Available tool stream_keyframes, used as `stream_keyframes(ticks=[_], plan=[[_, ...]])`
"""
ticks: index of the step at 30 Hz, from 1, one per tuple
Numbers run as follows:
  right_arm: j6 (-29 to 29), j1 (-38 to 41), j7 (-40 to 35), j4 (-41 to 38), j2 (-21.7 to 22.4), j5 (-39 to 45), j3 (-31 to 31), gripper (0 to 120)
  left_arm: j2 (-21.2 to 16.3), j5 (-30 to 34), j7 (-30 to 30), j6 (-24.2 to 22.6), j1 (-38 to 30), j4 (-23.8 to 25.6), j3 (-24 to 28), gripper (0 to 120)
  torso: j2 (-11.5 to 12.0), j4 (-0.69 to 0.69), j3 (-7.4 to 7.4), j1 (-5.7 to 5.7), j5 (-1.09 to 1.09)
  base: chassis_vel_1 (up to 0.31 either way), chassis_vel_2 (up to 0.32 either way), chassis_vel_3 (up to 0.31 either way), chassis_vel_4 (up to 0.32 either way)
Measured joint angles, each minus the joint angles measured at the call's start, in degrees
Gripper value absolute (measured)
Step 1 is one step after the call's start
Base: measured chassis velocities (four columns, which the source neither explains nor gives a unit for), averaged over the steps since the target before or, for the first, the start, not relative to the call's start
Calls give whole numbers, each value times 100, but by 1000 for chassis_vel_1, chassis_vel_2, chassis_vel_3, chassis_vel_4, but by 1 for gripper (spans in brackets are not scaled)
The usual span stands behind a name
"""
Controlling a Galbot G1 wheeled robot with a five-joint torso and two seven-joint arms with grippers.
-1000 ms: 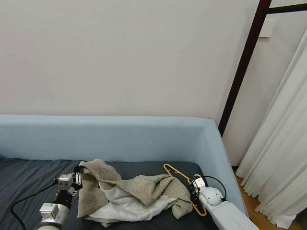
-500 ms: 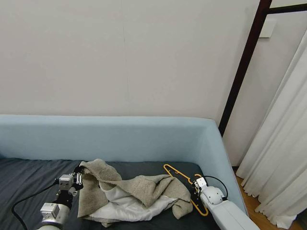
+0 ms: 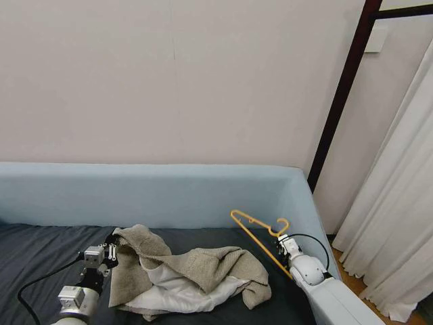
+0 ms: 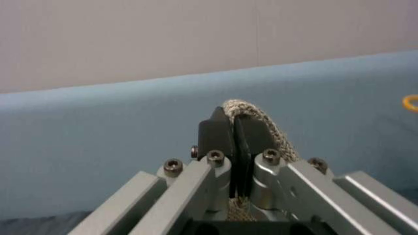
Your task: Pick up the clothes from the sofa and hang them on the clothes hanger.
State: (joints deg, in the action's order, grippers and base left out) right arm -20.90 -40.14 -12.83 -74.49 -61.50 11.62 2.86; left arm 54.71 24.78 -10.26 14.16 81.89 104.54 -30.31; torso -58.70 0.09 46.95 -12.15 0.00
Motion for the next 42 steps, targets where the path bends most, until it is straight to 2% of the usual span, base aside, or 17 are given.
stream_keyframes(ticks=[5, 6, 11, 12, 15, 18, 21, 25, 27, 33, 37, 42], plan=[[1310, -654, -56, -1540, 807, -832, 381, 5, -109, 191, 20, -17, 31, 237, -125, 0, -1, 1, -1, 0, 1, 0, 0, 0, 0], [1310, -654, -56, -1540, 807, -832, 381, 5, -109, 191, 20, -17, 31, 237, -125, 0, -1, 1, -1, 0, 1, 0, 0, 0, 0], [2614, -1129, 49, -2128, 1188, -2113, 827, 5, -165, 313, 47, -24, 89, 344, -233, 0, -1, -1, -1, 1, 0, 0, 0, 0, 0], [2614, -1129, 49, -2128, 1188, -2113, 827, 5, -165, 313, 47, -24, 89, 344, -233, 0, -1, -1, -1, 1, 0, 0, 0, 0, 0], [2914, -1337, -119, -2269, 1229, -2877, 942, 5, -164, 343, 59, -33, 104, 406, -252, 0, 0, 0, -1, 1, 0, 0, 0, 0, 0], [2887, -1446, -469, -2352, 1232, -3371, 1079, 5, -150, 349, 65, -40, 104, 449, -245, 0, -1, 0, -1, 0, 0, 0, 0, 0, 0], [2598, -1530, -1259, -2331, 1137, -4295, 1379, 5, -124, 436, 71, -77, 133, 620, -218, 0, -1, 1, -2, 1, -1, 0, 0, 0, 0], [2375, -1520, -1588, -2195, 1017, -4711, 1582, 5, -120, 518, 73, -109, 157, 756, -214, 0, 0, 0, -1, 1, 0, 0, 0, 0, 0], [2140, -1390, -1782, -1912, 802, -5004, 1810, 5, -122, 623, 72, -149, 168, 958, -212, 0, 0, 0, -1, 1, 0, 0, 0, 0, 0], [1824, -1156, -1989, -1556, 529, -5305, 1943, 5, -140, 733, 63, -207, 240, 1262, -237, 0, 0, -1, -1, 0, 0, 0, 0, 0, 0], [1256, -1080, -2161, -1506, 485, -5287, 2083, 5, -153, 740, 59, -227, 270, 1387, -197, 0, -1, 0, -1, 0, -1, 0, 0, 0, 0], [877, -1003, -2310, -1291, 397, -5319, 2104, 5, -138, 763, 57, -253, 273, 1461, -186, 0, 0, 0, -1, 1, -1, 0, 0, 0, 0]])
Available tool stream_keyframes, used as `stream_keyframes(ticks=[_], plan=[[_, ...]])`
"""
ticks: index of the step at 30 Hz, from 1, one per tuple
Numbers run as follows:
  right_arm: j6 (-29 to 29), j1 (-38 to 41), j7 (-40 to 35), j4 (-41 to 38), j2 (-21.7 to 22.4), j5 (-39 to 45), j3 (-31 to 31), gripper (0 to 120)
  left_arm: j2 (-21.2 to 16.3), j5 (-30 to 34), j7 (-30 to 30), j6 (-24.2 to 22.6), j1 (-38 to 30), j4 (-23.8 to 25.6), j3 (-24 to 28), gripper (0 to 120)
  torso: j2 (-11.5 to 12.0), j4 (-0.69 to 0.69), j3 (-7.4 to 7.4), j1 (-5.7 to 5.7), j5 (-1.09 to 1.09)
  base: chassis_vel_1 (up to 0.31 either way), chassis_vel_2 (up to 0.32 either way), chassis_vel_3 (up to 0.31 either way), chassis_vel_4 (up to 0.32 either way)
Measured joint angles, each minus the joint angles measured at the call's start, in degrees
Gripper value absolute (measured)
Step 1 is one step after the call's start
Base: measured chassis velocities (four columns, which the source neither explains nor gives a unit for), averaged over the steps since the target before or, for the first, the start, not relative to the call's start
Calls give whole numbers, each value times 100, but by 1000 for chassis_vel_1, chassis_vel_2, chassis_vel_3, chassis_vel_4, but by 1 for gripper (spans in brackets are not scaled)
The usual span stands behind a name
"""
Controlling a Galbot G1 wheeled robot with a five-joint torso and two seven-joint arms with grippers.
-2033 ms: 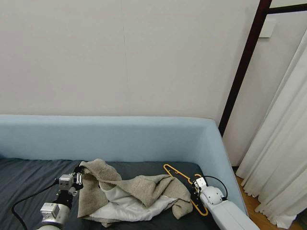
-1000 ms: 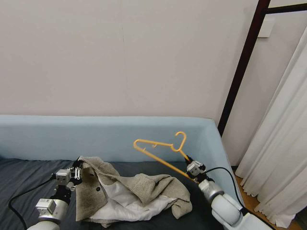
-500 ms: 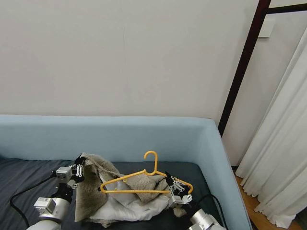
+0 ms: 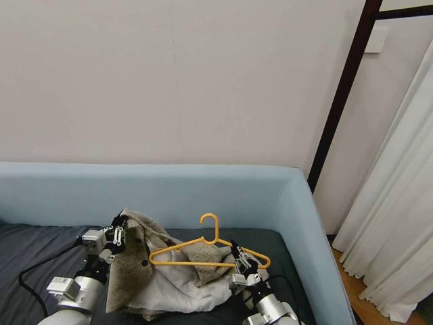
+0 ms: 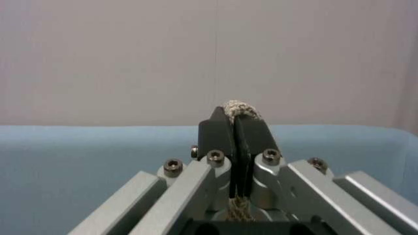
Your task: Pick up the clothes from the sofa and hang them on the clothes hanger.
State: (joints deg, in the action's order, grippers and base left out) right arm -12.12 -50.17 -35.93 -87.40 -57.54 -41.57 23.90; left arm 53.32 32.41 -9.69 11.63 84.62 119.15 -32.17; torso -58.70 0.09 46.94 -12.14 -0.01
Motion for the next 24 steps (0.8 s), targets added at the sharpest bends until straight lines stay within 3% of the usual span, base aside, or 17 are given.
stream_keyframes(ticks=[4, 14, 24], plan=[[-40, 66, -48, 50, -75, 140, -22, 5, 3, 65, -3, -39, 34, 90, 20, 0, 0, 0, 0, 0, 0, 0, 0, 0, 0], [-35, 46, -26, -673, -42, 429, 334, 5, 48, 71, -21, -64, 1, 9, 106, 0, 0, -1, 0, 0, -1, 0, 0, 0, 0], [67, 19, -81, -470, -159, 279, 461, 5, 117, 56, -30, -53, 72, 76, 121, 0, 0, 0, 0, 0, 1, 0, 0, 0, 0]])
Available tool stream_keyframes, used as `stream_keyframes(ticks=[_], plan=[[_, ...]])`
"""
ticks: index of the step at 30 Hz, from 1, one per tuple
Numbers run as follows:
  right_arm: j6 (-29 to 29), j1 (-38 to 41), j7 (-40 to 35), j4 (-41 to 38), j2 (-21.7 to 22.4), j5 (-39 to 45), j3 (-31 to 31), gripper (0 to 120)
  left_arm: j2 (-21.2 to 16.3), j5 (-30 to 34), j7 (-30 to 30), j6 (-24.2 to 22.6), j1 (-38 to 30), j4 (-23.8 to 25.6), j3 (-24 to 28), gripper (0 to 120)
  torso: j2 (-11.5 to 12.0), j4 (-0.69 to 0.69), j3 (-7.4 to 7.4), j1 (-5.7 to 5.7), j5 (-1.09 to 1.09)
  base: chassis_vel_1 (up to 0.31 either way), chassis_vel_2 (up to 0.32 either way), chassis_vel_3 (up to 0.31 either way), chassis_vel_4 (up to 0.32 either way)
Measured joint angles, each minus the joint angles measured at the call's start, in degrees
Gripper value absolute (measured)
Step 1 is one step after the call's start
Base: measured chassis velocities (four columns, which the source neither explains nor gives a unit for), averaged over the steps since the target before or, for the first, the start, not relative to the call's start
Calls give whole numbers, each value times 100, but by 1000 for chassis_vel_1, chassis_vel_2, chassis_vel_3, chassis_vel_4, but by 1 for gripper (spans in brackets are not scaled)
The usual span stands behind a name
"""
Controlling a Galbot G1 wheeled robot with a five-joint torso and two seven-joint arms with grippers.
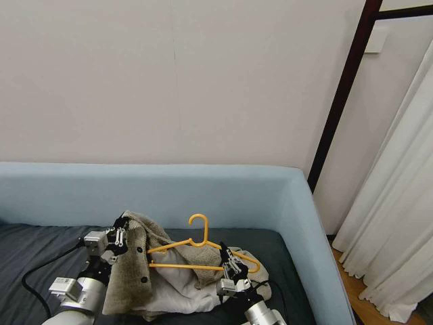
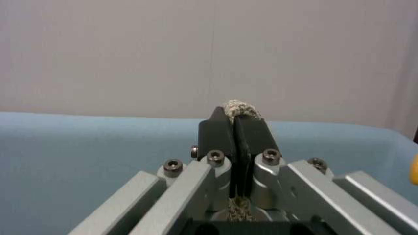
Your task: Pick up the clothes from the sofa and hang them on the clothes hanger.
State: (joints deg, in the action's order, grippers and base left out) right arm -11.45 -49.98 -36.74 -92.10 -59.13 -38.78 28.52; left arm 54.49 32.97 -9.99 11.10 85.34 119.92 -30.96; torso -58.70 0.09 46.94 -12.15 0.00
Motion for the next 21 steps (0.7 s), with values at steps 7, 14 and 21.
stream_keyframes(ticks=[7, 14, 21], plan=[[-283, 424, -28, 457, -409, 294, -1, 5, 72, -136, 28, 2, 283, 302, 72, 0, 0, -1, 0, 0, 0, 0, 0, 0, 0], [-418, 661, -14, 371, -470, 549, 87, 5, 180, -404, 147, 111, 501, 275, 231, 0, 0, -1, 0, 0, 0, 0, 0, 0, 0], [-438, 791, -20, 226, -510, 667, 44, 5, 382, -778, 272, 233, 564, 56, 595, 0, 0, 0, 0, 0, -1, 0, 0, 0, 0]])
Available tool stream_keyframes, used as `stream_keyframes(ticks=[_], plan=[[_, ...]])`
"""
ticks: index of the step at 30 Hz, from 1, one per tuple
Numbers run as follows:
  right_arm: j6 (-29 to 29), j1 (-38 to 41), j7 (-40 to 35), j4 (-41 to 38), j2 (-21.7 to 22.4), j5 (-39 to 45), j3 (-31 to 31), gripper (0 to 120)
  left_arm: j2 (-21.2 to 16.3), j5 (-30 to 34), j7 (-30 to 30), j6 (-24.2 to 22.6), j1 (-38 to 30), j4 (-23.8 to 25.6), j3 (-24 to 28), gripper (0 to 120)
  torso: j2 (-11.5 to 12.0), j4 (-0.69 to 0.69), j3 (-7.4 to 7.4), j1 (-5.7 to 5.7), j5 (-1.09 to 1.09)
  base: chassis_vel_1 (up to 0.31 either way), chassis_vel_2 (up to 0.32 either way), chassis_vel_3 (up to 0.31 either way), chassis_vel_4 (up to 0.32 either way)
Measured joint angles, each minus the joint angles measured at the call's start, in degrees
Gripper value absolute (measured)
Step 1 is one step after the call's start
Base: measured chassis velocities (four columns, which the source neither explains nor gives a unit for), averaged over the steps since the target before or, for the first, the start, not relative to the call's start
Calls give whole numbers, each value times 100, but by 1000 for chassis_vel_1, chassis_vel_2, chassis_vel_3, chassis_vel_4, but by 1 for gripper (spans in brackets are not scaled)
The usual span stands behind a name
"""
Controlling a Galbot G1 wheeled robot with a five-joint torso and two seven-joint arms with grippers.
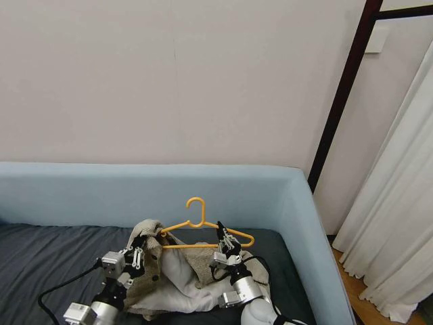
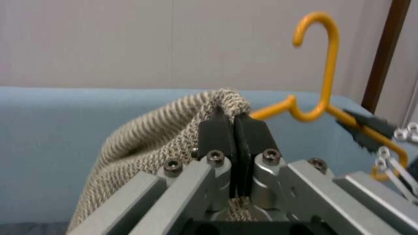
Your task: Pick up the clothes from the sofa and hang them on the clothes hanger.
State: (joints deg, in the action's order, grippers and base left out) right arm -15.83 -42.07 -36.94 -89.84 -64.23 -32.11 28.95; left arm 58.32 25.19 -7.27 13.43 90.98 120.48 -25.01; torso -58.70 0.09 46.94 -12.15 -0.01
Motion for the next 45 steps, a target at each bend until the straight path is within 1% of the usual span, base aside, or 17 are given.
stream_keyframes(ticks=[5, 7, 11, 14, 15, 16, 20, 24, 27, 29, 31, 34, 37, 39, 40, 41, 45], plan=[[-27, -4, -1, 13, 62, 40, -69, 5, 58, -61, 24, 34, -45, -31, -4, 0, 0, 0, 0, 0, 1, 0, 0, 0, 0], [-12, -41, -23, 76, 108, 47, -125, 5, -3, -25, 22, 34, -47, -26, -62, 0, 0, 1, 0, 0, 1, 0, 0, 0, 0], [-1, -93, -54, 90, 112, 64, -240, 5, -40, -17, 19, 35, -8, 18, -67, 0, 0, 0, 0, 0, 0, 0, 0, 0, 0], [-153, -143, -55, 108, 142, 186, -218, 5, -53, 132, -78, 1, -77, 253, -191, 0, 0, -1, 0, 0, 1, 0, 0, 0, 0], [-153, -143, -55, 108, 142, 186, -218, 5, -53, 132, -78, 1, -77, 253, -191, 0, 0, -1, 0, 0, 1, 0, 0, 0, 0], [-214, -173, -55, 104, 178, 233, -152, 5, -101, 232, -187, -39, -130, 355, -290, 0, 0, 0, 0, 0, 1, 0, 0, 0, 0], [-309, -267, -51, 71, 215, 240, 42, 5, -247, 415, -337, -135, -171, 499, -459, 0, 0, 1, 0, 0, 1, 0, 0, 0, 0], [-368, -312, -68, 68, 139, 251, 162, 5, -285, 443, -368, -162, -71, 592, -493, 0, 0, 1, 0, 0, 0, 0, 0, 0, 0], [-429, -293, -108, 74, -19, 314, 344, 5, -200, 388, -376, -169, 138, 755, -407, 0, 0, -1, 0, 0, 0, 0, 0, 0, 0], [-431, -289, -111, 74, -28, 323, 351, 5, -194, 384, -375, -169, 152, 764, -400, 0, 0, -1, 0, 0, 0, 0, 0, 0, 0], [-443, -194, -165, 99, -169, 460, 380, 5, -98, 306, -354, -165, 349, 831, -265, 0, 0, -1, 0, 0, 0, 0, 0, 0, 0], [-443, -107, -183, 105, -242, 538, 365, 5, -36, 202, -296, -134, 441, 791, -178, 0, 0, -1, 0, 0, 1, 0, 0, 0, 0], [-386, 45, -237, 13, -290, 858, 301, 5, 48, -8, -234, -42, 449, 470, -95, 0, 0, 0, 0, 0, 0, 0, 0, 0, 0], [-367, 61, -253, -19, -290, 916, 292, 5, 58, -33, -234, -28, 436, 408, -91, 0, 0, 0, 0, 0, 0, 0, 0, 0, 0], [-308, 84, -294, -116, -272, 1022, 249, 5, 87, -81, -239, -3, 388, 242, -86, 0, 0, 0, 0, 0, 0, 0, 0, 0, 0], [-274, 90, -306, -172, -251, 1053, 209, 5, 98, -91, -252, -3, 370, 185, -84, 0, 0, 0, 0, 0, 0, 0, 0, 0, 0], [-203, 90, -317, -264, -190, 1112, 80, 5, 117, -117, -316, -3, 331, 81, -84, 0, 0, 1, 0, 0, 0, 0, 0, 0, 0]])
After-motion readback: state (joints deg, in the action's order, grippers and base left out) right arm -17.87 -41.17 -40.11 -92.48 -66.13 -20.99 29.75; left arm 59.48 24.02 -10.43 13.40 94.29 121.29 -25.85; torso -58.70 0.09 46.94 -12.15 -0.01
